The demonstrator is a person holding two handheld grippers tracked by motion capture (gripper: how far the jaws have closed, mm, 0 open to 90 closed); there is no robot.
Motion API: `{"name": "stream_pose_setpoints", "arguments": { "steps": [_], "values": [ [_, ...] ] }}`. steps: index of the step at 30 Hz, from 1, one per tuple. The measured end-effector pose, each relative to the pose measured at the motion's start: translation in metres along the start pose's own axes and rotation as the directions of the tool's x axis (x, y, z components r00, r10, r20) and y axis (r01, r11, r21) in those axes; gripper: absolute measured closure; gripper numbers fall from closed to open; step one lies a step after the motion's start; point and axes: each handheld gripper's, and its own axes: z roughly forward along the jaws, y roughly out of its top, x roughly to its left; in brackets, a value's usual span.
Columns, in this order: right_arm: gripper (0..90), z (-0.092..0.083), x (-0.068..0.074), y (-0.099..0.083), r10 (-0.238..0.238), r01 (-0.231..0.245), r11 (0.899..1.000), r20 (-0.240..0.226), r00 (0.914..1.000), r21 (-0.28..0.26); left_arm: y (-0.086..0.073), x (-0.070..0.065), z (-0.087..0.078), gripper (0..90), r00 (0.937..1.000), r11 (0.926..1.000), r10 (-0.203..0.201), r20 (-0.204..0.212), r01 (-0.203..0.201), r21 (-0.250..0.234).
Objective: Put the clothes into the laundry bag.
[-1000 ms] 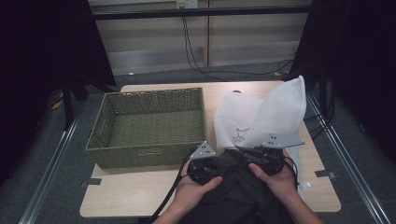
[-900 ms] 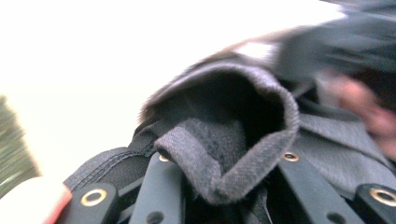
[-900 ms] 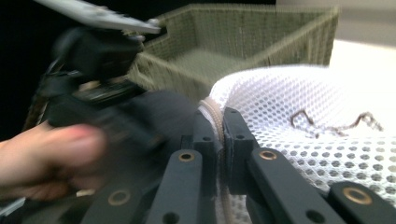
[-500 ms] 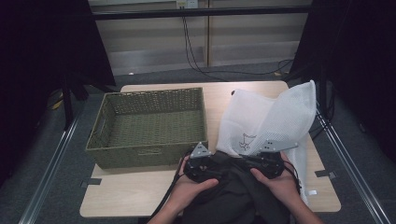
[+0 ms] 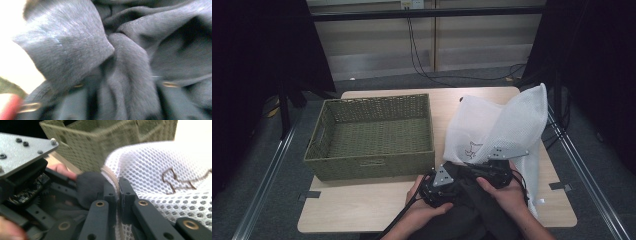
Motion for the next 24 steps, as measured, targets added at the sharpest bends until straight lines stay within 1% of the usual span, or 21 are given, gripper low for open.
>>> {"name": "stream_pose_setpoints", "arguments": {
  "steps": [1,2,3,4,5,6,7,8,9,10,11,12,13,14,15,16,17,19,22,23,24],
  "values": [
    [86.4,-0.002,0.002,0.002,-0.003,0.003,1.000,-0.009,1.0000,-0.011,0.002,0.002,-0.004,69.8,0.9996,0.9987,-0.025,0.012,0.026,-0.045],
    [86.4,-0.004,0.004,0.005,-0.003,0.002,1.000,-0.019,0.9998,-0.024,0.002,0.002,-0.004,73.2,0.9996,0.9987,-0.025,0.012,0.026,-0.045],
    [86.4,-0.007,0.006,0.008,-0.009,0.008,0.999,-0.024,0.9997,-0.038,0.008,0.008,-0.013,75.1,0.9900,0.9773,-0.126,0.062,0.135,-0.163],
    [86.4,-0.007,0.006,0.008,-0.009,0.008,0.999,-0.024,0.9997,-0.038,0.008,0.008,-0.013,76.3,0.9900,0.9773,-0.126,0.062,0.135,-0.163],
    [86.2,-0.016,0.015,0.014,-0.034,0.031,0.997,-0.037,0.9987,-0.077,0.016,0.013,-0.023,76.9,0.9787,0.9416,-0.190,0.076,0.204,-0.268],
    [86.2,-0.016,0.015,0.014,-0.034,0.031,0.997,-0.037,0.9987,-0.077,0.016,0.013,-0.023,77.2,0.9787,0.9416,-0.190,0.076,0.204,-0.268],
    [85.9,-0.019,0.018,0.016,-0.042,0.039,0.995,-0.039,0.9984,-0.090,0.021,0.015,-0.028,77.2,0.9721,0.9237,-0.224,0.070,0.235,-0.303],
    [85.8,-0.024,0.021,0.019,-0.049,0.044,0.993,-0.041,0.9979,-0.113,0.022,0.015,-0.028,77.1,0.9706,0.9153,-0.236,0.047,0.238,-0.325],
    [85.7,-0.029,0.022,0.020,-0.035,0.028,0.991,-0.047,0.9983,-0.129,0.021,0.012,-0.019,76.3,0.9716,0.9230,-0.236,0.011,0.228,-0.310],
    [85.7,-0.029,0.022,0.020,-0.035,0.028,0.991,-0.047,0.9983,-0.129,0.021,0.012,-0.019,75.5,0.9716,0.9230,-0.236,0.011,0.228,-0.310],
    [85.7,-0.030,0.022,0.019,-0.031,0.025,0.993,-0.044,0.9985,-0.119,0.016,0.010,-0.006,75.5,0.9773,0.9554,-0.212,-0.003,0.206,-0.211],
    [85.8,-0.027,0.018,0.014,-0.020,0.016,0.996,-0.038,0.9991,-0.085,0.011,0.008,0.006,73.1,0.9831,0.9748,-0.183,0.006,0.182,-0.129],
    [86.4,-0.022,0.011,0.006,0.010,-0.012,0.998,-0.034,0.9994,-0.060,0.003,0.003,0.016,69.1,0.9921,0.9896,-0.124,0.022,0.125,-0.072],
    [86.5,-0.020,0.008,0.003,0.022,-0.024,0.998,-0.033,0.9992,-0.049,0.001,0.001,0.016,68.4,0.9949,0.9901,-0.098,0.023,0.100,-0.098],
    [86.5,-0.020,0.008,0.003,0.022,-0.024,0.998,-0.033,0.9992,-0.049,0.001,0.001,0.016,68.0,0.9949,0.9901,-0.098,0.023,0.100,-0.098],
    [86.5,-0.017,0.005,0.001,0.025,-0.026,0.999,-0.018,0.9995,-0.036,0.002,-0.001,0.013,68.0,0.9969,0.9909,-0.078,0.015,0.079,-0.109],
    [86.6,-0.015,0.004,0.000,0.035,-0.035,0.999,-0.002,0.9994,-0.028,0.005,-0.004,0.008,68.9,0.9990,0.9889,-0.040,0.021,0.043,-0.142],
    [86.8,-0.011,0.000,0.000,0.045,-0.044,0.999,0.018,0.9988,-0.031,0.008,-0.009,0.001,70.2,0.9987,0.9813,0.029,0.043,-0.020,-0.192],
    [86.5,-0.012,0.005,0.006,0.049,-0.051,0.996,-0.039,0.9981,-0.070,0.009,-0.007,0.004,70.5,0.9986,0.9836,0.009,0.052,0.000,-0.180],
    [86.6,-0.013,0.007,0.008,0.046,-0.052,0.995,-0.069,0.9966,-0.082,0.008,-0.005,0.006,70.8,0.9971,0.9815,-0.011,0.075,0.025,-0.190],
    [86.6,-0.013,0.007,0.008,0.046,-0.052,0.995,-0.069,0.9966,-0.082,0.008,-0.005,0.006,71.5,0.9971,0.9815,-0.011,0.075,0.025,-0.190]
  ]
}}
